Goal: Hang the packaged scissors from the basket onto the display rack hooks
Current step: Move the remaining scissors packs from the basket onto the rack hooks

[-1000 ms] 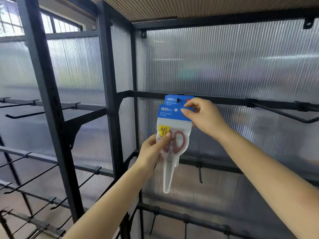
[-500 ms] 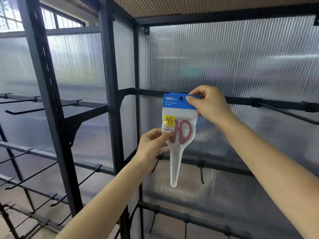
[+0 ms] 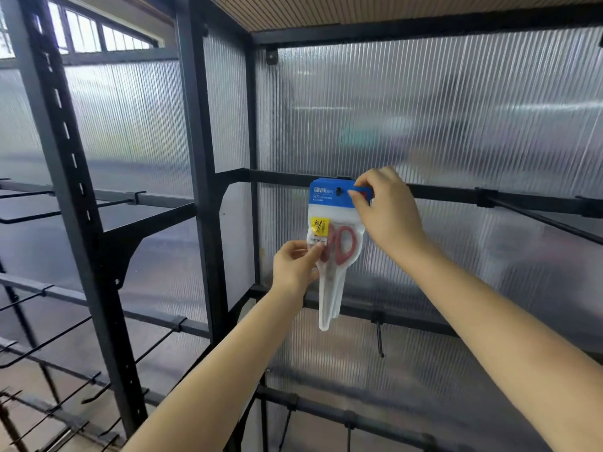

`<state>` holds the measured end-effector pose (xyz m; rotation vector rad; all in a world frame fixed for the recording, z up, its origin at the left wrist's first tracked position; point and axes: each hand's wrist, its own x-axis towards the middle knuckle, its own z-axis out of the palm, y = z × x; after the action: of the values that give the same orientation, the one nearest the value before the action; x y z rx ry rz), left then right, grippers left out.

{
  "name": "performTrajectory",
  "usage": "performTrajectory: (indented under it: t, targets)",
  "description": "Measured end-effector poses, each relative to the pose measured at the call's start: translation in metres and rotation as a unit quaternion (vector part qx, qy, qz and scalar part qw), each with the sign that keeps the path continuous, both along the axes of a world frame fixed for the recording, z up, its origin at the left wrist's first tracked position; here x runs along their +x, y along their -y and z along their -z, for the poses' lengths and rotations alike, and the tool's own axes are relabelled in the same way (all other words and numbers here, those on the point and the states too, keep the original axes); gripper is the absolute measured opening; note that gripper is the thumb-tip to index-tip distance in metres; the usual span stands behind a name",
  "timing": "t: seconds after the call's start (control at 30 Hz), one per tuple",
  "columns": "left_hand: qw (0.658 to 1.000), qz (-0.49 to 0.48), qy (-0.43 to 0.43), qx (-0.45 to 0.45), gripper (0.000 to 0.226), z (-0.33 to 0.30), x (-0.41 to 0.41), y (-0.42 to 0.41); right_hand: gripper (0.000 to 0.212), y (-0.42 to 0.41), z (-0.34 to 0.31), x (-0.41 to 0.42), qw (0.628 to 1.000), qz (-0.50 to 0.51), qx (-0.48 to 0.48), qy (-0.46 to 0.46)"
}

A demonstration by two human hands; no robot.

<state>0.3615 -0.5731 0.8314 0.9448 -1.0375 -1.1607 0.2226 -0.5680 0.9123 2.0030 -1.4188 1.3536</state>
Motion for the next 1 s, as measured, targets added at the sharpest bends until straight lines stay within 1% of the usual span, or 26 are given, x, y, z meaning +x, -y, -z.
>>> performTrajectory:
  t: [0.07,0.2,0.3,0.4,0.43,0.47,0.5,0.57,0.6,0.63,0.67,0.7,0.8,0.87,0.93,1.0]
  targets:
    - [1.0,-0.013,0.013,0.01,0.013,0.001,-0.003,0.007,0.016,0.0,0.002,0.0,0.999,0.022,-0.006,-0.029]
    - [0.997,-0.043,0.068,0.013,0.015,0.003,-0.007,0.014,0.028,-0.003,0.005,0.0,0.993,0.073,0.002,-0.096]
    - [0.984,-0.081,0.157,-0.014,0.018,0.0,-0.01,0.013,0.043,-0.009,0.013,-0.001,0.981,0.116,0.024,-0.153]
    - [0.957,-0.12,0.261,-0.046,0.033,-0.008,-0.011,0.005,0.058,-0.019,0.022,0.001,0.971,0.148,0.058,-0.179]
    - [0.941,-0.142,0.3,-0.064,0.037,-0.011,-0.009,0.002,0.061,-0.024,0.026,0.002,0.969,0.155,0.069,-0.182]
    - [0.919,-0.171,0.344,-0.092,0.039,-0.012,-0.008,-0.003,0.062,-0.03,0.031,0.003,0.966,0.162,0.08,-0.184]
    - [0.886,-0.204,0.394,-0.135,0.04,-0.012,-0.007,-0.008,0.063,-0.036,0.035,0.004,0.964,0.168,0.087,-0.185]
    - [0.796,-0.253,0.483,-0.262,0.035,-0.006,-0.005,-0.018,0.064,-0.051,0.046,0.003,0.962,0.176,0.101,-0.182]
    - [0.756,-0.256,0.508,-0.323,0.034,0.001,-0.007,-0.021,0.065,-0.059,0.052,0.001,0.961,0.18,0.113,-0.179]
    - [0.726,-0.239,0.528,-0.371,0.034,0.009,-0.01,-0.025,0.065,-0.068,0.059,-0.002,0.958,0.185,0.126,-0.178]
    - [0.708,-0.204,0.541,-0.405,0.034,0.017,-0.015,-0.031,0.065,-0.077,0.067,-0.006,0.955,0.192,0.138,-0.177]
    - [0.697,-0.164,0.555,-0.424,0.034,0.026,-0.022,-0.037,0.065,-0.087,0.076,-0.011,0.951,0.203,0.151,-0.176]
    - [0.68,-0.071,0.592,-0.426,0.036,0.052,-0.052,-0.055,0.064,-0.123,0.108,-0.034,0.941,0.239,0.19,-0.148]
    - [0.69,0.012,0.601,-0.404,0.044,0.067,-0.078,-0.074,0.063,-0.151,0.132,-0.054,0.928,0.275,0.218,-0.122]
    - [0.677,0.083,0.614,-0.396,0.053,0.082,-0.108,-0.096,0.064,-0.183,0.155,-0.079,0.907,0.325,0.247,-0.105]
    - [0.663,0.136,0.609,-0.415,0.056,0.097,-0.14,-0.119,0.064,-0.217,0.178,-0.105,0.885,0.384,0.25,-0.086]
